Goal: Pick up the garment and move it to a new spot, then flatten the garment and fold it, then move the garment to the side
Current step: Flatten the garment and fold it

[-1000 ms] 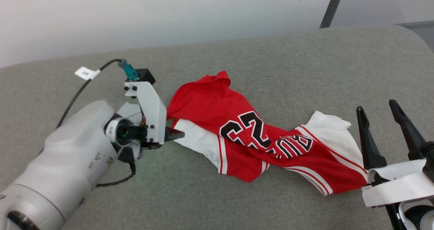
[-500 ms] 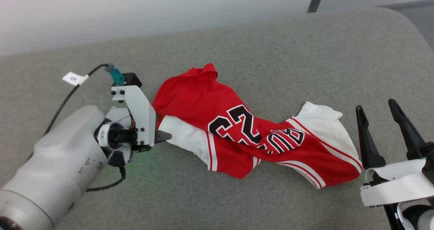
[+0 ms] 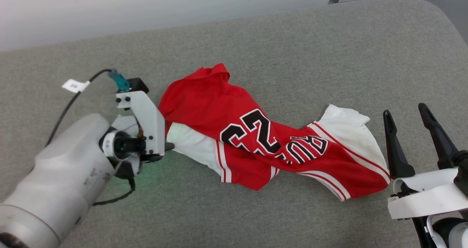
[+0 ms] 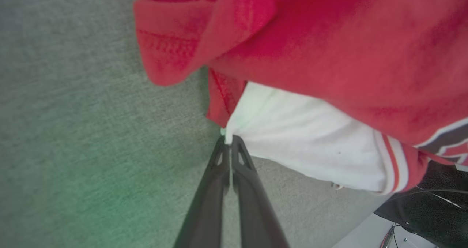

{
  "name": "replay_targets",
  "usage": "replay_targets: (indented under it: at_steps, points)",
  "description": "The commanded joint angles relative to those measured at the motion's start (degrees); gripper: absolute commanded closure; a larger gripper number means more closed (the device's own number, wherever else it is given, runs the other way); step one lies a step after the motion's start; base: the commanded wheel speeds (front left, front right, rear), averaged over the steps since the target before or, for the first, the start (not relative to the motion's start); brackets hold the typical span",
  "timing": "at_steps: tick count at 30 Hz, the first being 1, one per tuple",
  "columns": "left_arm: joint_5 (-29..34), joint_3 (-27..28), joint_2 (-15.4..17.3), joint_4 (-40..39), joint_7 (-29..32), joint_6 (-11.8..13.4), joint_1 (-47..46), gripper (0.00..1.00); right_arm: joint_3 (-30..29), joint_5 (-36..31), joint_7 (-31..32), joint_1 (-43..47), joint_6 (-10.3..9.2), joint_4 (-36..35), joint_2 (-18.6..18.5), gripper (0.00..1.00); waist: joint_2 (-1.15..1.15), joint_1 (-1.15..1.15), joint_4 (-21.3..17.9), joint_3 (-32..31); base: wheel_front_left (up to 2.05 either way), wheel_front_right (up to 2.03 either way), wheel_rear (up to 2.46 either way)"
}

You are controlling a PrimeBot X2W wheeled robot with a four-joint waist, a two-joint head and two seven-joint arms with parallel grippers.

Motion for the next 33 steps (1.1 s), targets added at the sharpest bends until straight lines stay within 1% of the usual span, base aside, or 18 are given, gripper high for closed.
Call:
replay_targets:
  at_steps: [1,9,17,22,27,33]
  points:
    - [-0.4,-0.3,-0.7,0.1,0.5,-0.2,0.9,1.0,-0.1,-0.5,-0.3,-0.6,-0.06,0.2,0.1,0.0,0.0,0.0,0.2,-0.1,0.0,0.0,0.0]
    - [-0.2,-0.2,-0.8,-0.7,0.8,-0.6,0.1,1.0,-0.7,-1.0,-0.2,-0.3,-0.06,0.5,0.2,0.0,0.0,0.0,1.4,-0.9,0.0,0.0,0.0]
    - [0.6,0.1,1.2,-2.7,0.3,-0.6,-0.4,1.0,-1.1,-1.5,0.4,1.2,-0.06,0.4,-0.2,0.0,0.0,0.0,3.6,-3.2,0.0,0.0,0.0]
    - [0.6,0.5,3.9,-5.1,-0.4,0.0,0.9,1.0,-1.5,-1.6,1.0,1.9,-0.06,0.2,-0.5,0.0,0.0,0.0,5.2,-5.3,0.0,0.0,0.0]
    - [1.0,0.8,8.0,-8.1,-1.6,1.4,2.8,1.0,-1.8,-1.7,1.8,2.9,-0.06,0.1,-1.0,0.0,0.0,0.0,6.9,-7.6,0.0,0.0,0.0]
    - [0.4,0.8,12.9,-11.2,-2.6,4.4,6.9,1.0,-2.1,-1.6,2.9,4.6,-0.06,0.3,-1.6,0.0,0.0,0.0,8.6,-10.8,0.0,0.0,0.0]
